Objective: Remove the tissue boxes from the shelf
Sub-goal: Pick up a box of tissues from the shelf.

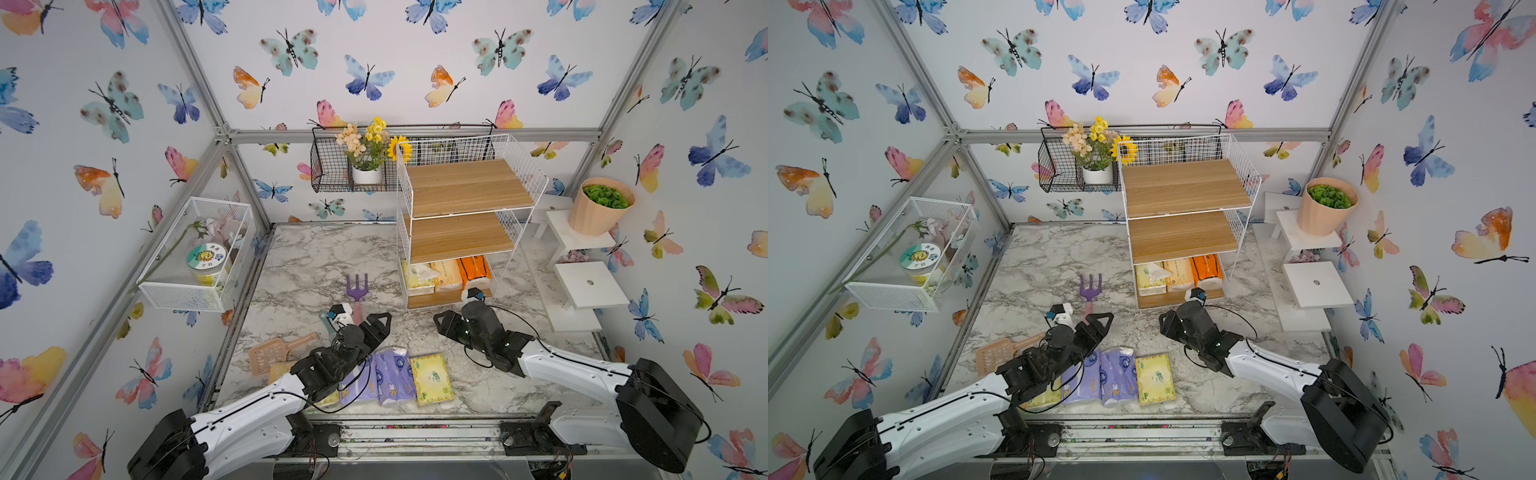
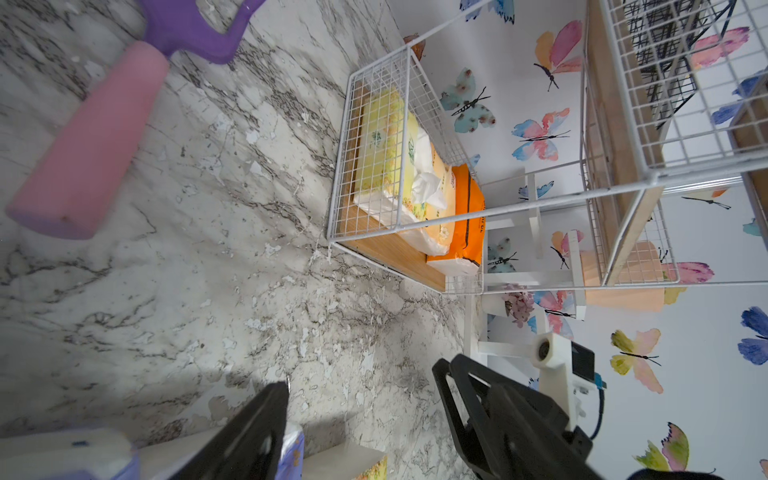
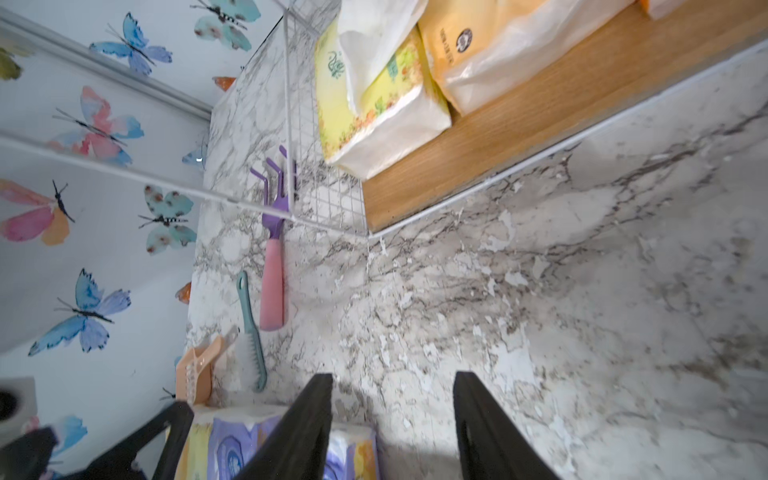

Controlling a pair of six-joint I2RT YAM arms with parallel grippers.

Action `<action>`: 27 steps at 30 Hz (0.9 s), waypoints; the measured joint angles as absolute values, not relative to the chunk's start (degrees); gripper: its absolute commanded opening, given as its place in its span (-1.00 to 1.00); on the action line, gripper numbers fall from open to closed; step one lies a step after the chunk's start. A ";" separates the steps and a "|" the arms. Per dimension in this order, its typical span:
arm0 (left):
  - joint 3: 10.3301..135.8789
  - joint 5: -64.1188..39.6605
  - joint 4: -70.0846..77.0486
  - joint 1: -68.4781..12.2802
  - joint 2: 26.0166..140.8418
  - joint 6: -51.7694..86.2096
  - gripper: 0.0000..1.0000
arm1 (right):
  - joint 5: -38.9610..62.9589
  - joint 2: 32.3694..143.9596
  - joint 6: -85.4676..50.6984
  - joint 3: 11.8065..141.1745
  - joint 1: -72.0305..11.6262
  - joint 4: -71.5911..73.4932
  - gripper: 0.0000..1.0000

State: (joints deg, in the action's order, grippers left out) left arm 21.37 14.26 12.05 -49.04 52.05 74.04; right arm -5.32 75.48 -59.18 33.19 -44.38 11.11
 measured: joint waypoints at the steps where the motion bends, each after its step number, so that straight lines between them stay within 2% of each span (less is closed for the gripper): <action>1: 20.93 14.24 12.03 -48.95 51.35 74.26 0.60 | -5.72 77.34 -60.07 33.32 -43.81 13.39 -0.01; 13: 18.00 14.22 11.44 -48.69 45.28 75.05 0.59 | -7.49 90.94 -64.42 37.15 -38.06 30.30 -0.05; 21: 17.26 14.24 10.98 -48.36 43.24 75.05 0.59 | -7.01 96.79 -65.34 41.65 -36.34 34.11 -0.22; 27: 17.26 14.24 10.72 -48.10 42.89 75.05 0.60 | -6.15 100.36 -65.47 43.20 -35.92 34.54 -0.26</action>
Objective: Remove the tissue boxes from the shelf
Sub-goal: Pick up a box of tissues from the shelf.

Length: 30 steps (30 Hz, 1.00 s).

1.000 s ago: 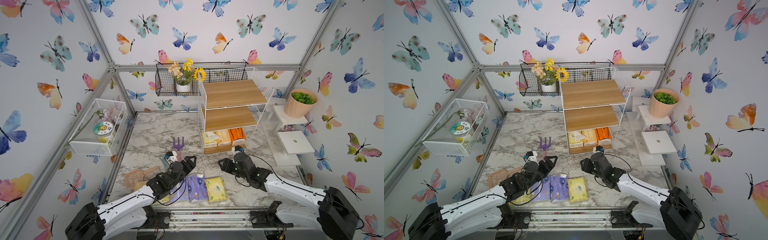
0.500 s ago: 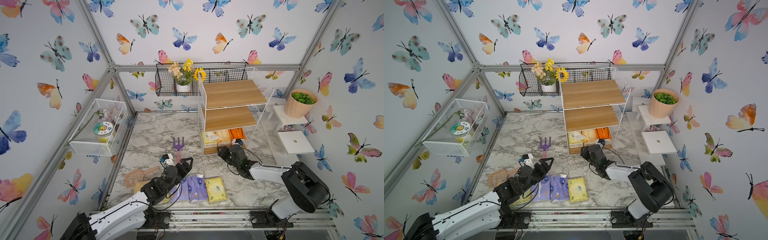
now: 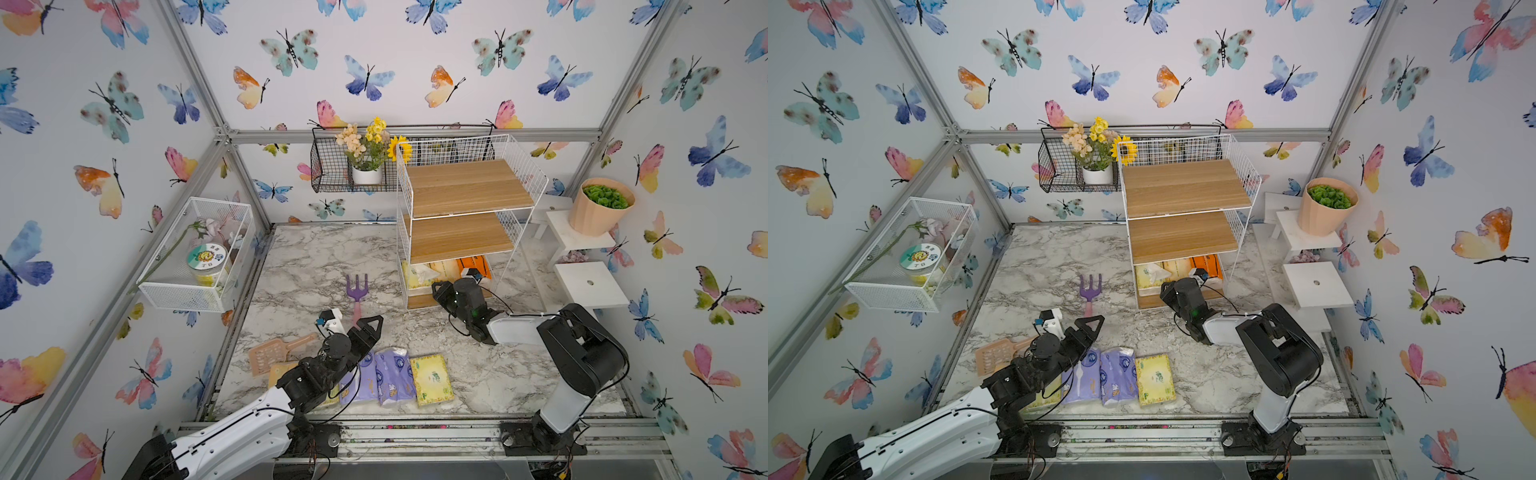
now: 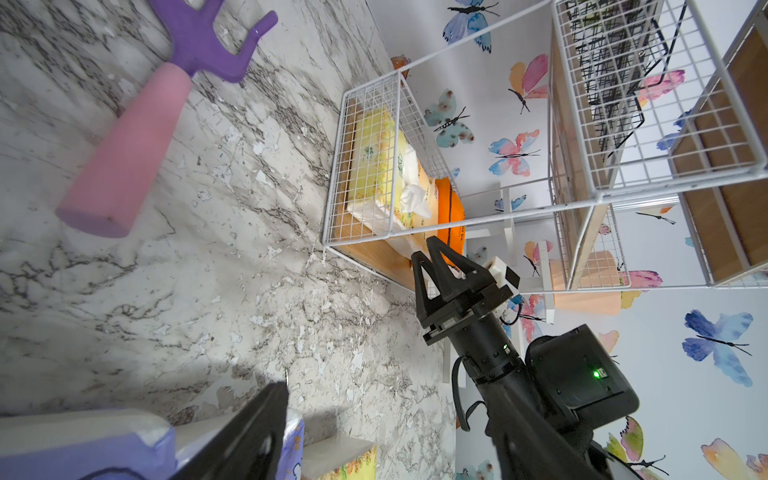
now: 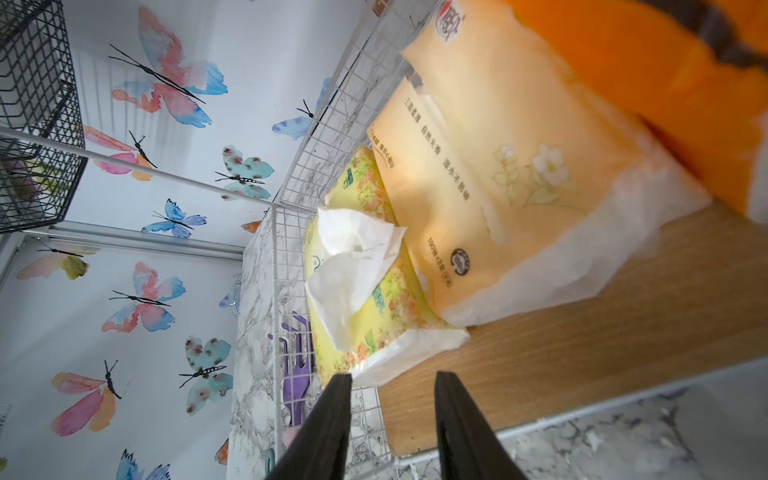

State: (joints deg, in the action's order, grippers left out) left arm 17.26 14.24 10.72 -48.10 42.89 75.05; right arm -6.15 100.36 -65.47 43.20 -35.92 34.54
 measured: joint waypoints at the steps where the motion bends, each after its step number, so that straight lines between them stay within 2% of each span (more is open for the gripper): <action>1: 17.26 14.24 10.66 -48.10 42.89 75.05 0.59 | -5.98 100.92 -65.41 43.57 -35.92 34.54 -0.27; 11: 17.26 14.24 10.37 -47.94 42.92 75.05 0.59 | -2.98 105.41 -64.25 47.48 -35.53 34.61 -0.40; 14: 17.26 14.24 10.37 -47.94 43.05 75.05 0.59 | -2.81 105.80 -64.03 48.07 -35.33 34.33 -0.40; 18: 17.26 14.22 10.35 -47.86 43.18 75.02 0.59 | -2.83 105.89 -63.99 48.60 -34.81 33.39 -0.22; 20: 17.26 14.22 10.37 -47.72 43.40 75.05 0.59 | -2.92 105.86 -63.99 48.60 -34.79 32.56 -0.20; 30: 17.72 14.22 10.09 -47.68 44.62 75.00 0.59 | -3.20 106.61 -63.88 51.55 -34.20 28.75 -0.28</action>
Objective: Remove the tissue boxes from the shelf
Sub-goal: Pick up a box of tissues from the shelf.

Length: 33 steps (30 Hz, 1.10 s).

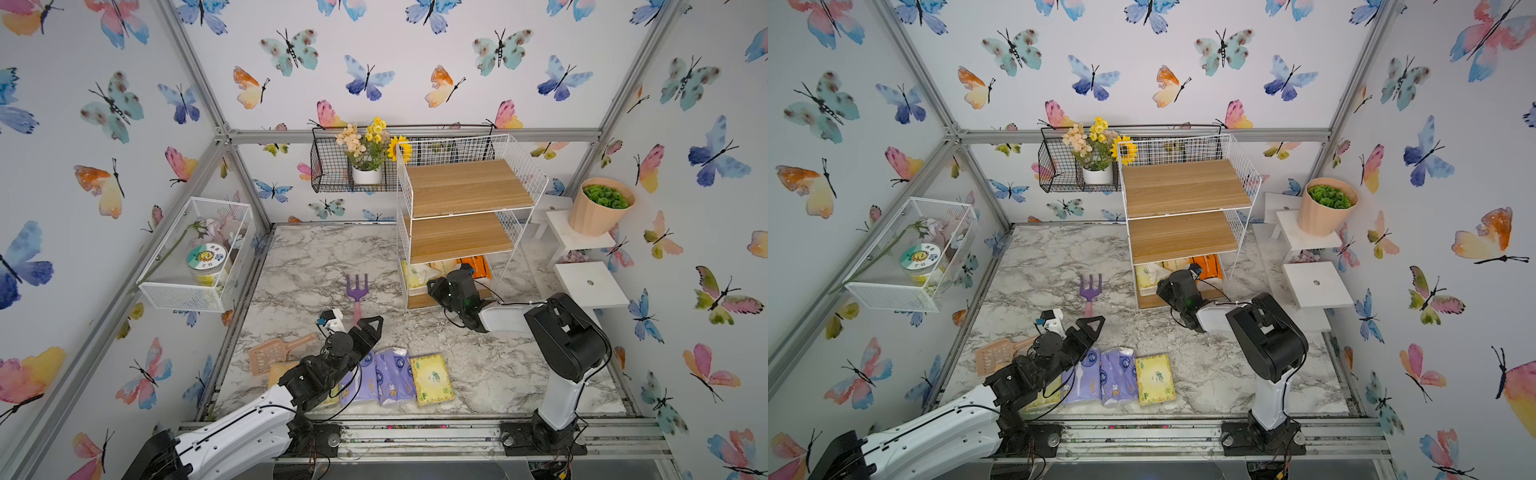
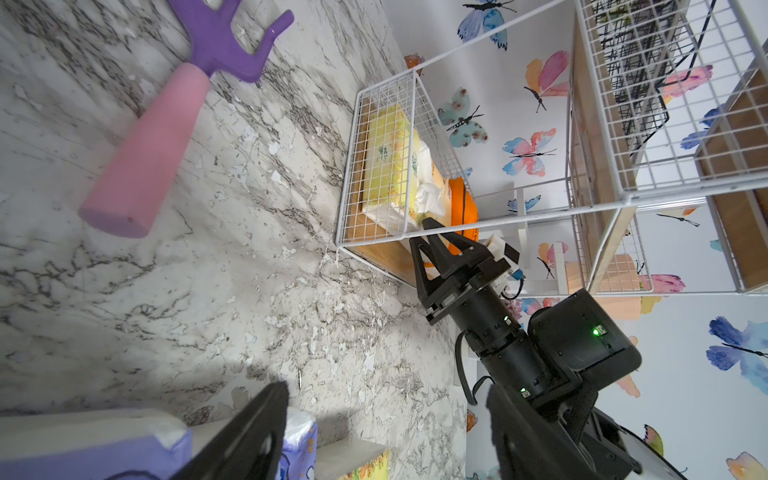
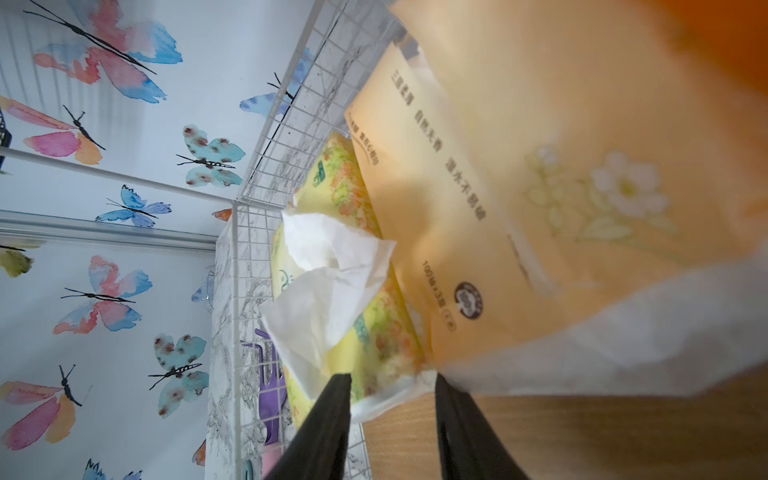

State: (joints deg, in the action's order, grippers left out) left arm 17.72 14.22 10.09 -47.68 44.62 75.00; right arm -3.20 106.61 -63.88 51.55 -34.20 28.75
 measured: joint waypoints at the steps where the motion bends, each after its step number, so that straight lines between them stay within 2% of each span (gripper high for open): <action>1: 17.87 14.22 9.98 -47.68 44.62 75.00 0.59 | -3.20 106.85 -63.79 52.03 -34.17 28.71 -0.30; 11: 18.11 14.24 9.30 -47.57 44.05 74.98 0.59 | -3.16 108.53 -62.81 53.21 -34.04 28.10 -0.84; 14: 18.11 14.24 9.23 -47.57 44.07 74.98 0.59 | -3.05 108.51 -62.65 53.21 -34.04 27.88 -0.95; 21: 18.26 14.13 9.39 -47.57 44.97 75.09 0.59 | -1.21 105.47 -62.39 51.96 -34.04 27.40 -0.95; 33: 19.55 8.71 16.91 -48.31 54.78 81.73 0.64 | 2.35 89.56 -63.07 36.69 -34.04 25.56 -0.95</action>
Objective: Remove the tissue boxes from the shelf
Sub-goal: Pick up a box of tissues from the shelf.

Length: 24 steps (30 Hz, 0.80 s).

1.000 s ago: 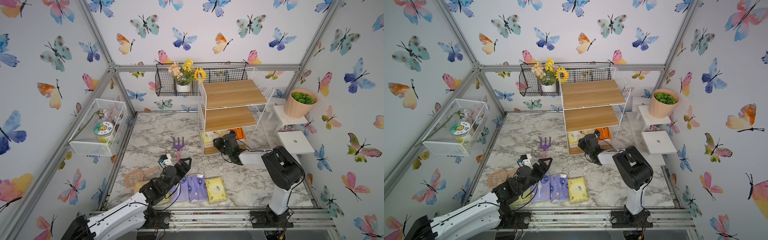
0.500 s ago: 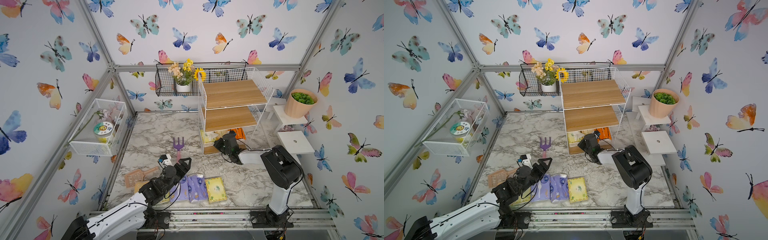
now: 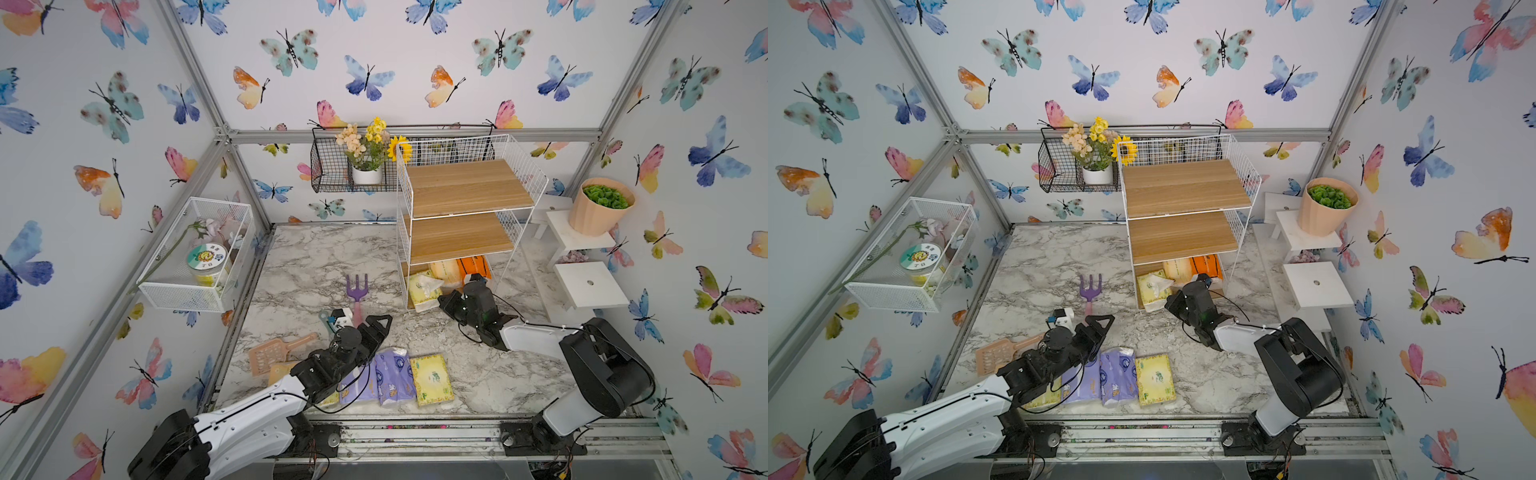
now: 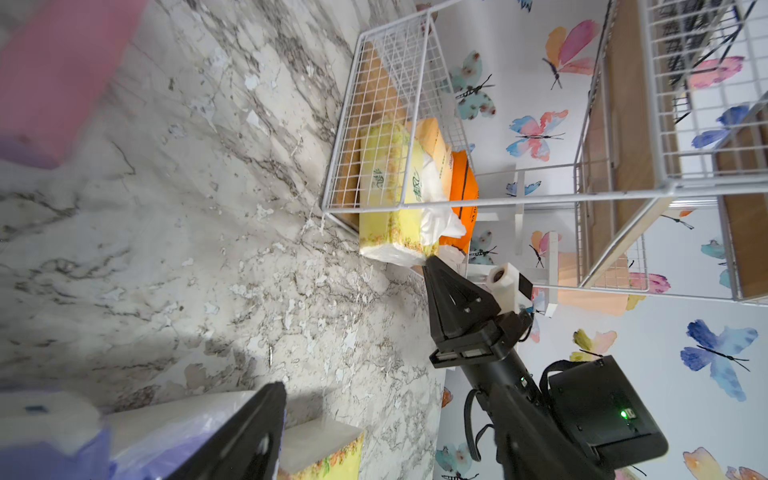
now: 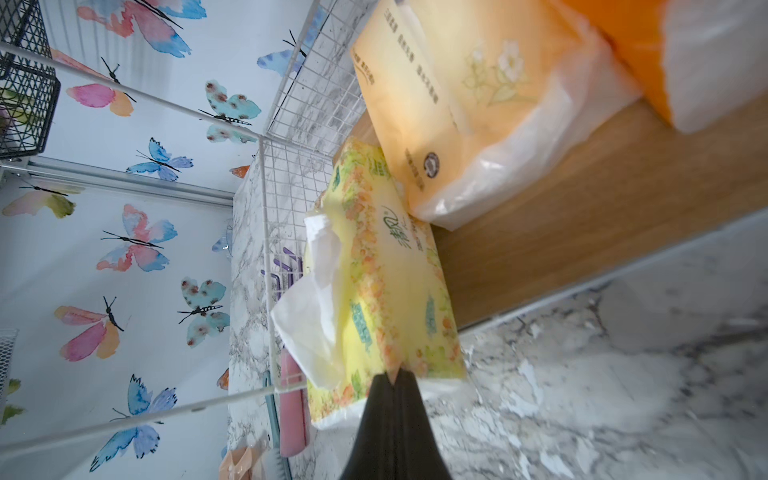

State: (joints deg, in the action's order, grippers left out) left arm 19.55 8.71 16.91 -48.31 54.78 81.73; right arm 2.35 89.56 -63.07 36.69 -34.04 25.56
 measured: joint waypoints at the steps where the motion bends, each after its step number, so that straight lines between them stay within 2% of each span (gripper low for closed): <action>1: 19.88 8.40 17.89 -48.51 56.42 82.43 0.64 | 2.50 88.29 -63.18 35.46 -34.04 25.26 -0.95; 4: 21.58 7.40 20.99 -49.65 62.26 83.92 0.61 | 2.98 85.08 -63.37 32.53 -34.04 24.38 -0.95; 8: 24.91 6.74 25.30 -50.83 70.00 85.19 0.42 | 3.62 81.12 -63.40 30.13 -34.04 22.85 -0.95; 10: 26.89 6.26 27.33 -51.09 74.41 85.17 0.38 | 3.99 79.50 -63.42 29.15 -34.04 22.55 -0.95; 13: 29.80 5.67 29.47 -51.16 80.34 85.10 0.40 | 4.56 77.73 -63.55 27.97 -34.04 21.89 -0.95; 19: 33.21 5.13 34.48 -51.13 89.93 86.30 0.61 | 5.76 75.79 -64.49 26.13 -34.04 21.69 -0.95; 24: 33.95 4.10 39.11 -51.07 96.60 89.25 0.64 | 6.79 74.76 -65.43 24.49 -34.04 21.71 -0.95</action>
